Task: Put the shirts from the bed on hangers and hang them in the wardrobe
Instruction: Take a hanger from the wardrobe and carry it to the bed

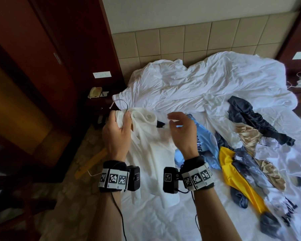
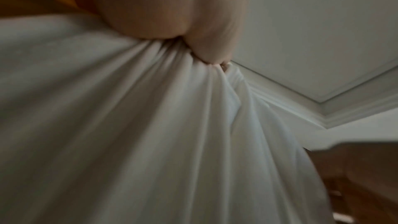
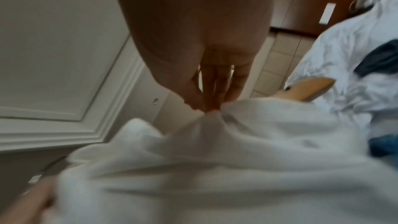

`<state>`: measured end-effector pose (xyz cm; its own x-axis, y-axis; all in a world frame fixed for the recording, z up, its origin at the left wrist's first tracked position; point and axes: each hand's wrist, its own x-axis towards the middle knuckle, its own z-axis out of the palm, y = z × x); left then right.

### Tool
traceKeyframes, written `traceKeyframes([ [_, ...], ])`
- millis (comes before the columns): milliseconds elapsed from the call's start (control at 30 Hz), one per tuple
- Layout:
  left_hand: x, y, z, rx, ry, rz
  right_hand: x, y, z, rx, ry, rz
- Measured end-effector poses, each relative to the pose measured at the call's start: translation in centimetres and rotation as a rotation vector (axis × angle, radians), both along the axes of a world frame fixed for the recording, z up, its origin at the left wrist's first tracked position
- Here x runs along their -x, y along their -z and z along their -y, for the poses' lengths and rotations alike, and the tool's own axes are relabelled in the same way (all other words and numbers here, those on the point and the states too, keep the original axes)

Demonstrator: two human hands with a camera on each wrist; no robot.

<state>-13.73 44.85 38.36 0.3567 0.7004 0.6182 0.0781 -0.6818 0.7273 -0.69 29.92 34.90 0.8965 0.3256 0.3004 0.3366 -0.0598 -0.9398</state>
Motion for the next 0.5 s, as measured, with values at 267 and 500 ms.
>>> traceKeyframes([
  [267,0.4,-0.7,-0.2,-0.021,-0.002,0.061,-3.1,3.2,3.2,0.519,-0.139,0.034],
  [500,0.7,-1.0,-0.1,-0.013,-0.038,0.083,-2.7,2.8,4.2,0.496,-0.317,0.216],
])
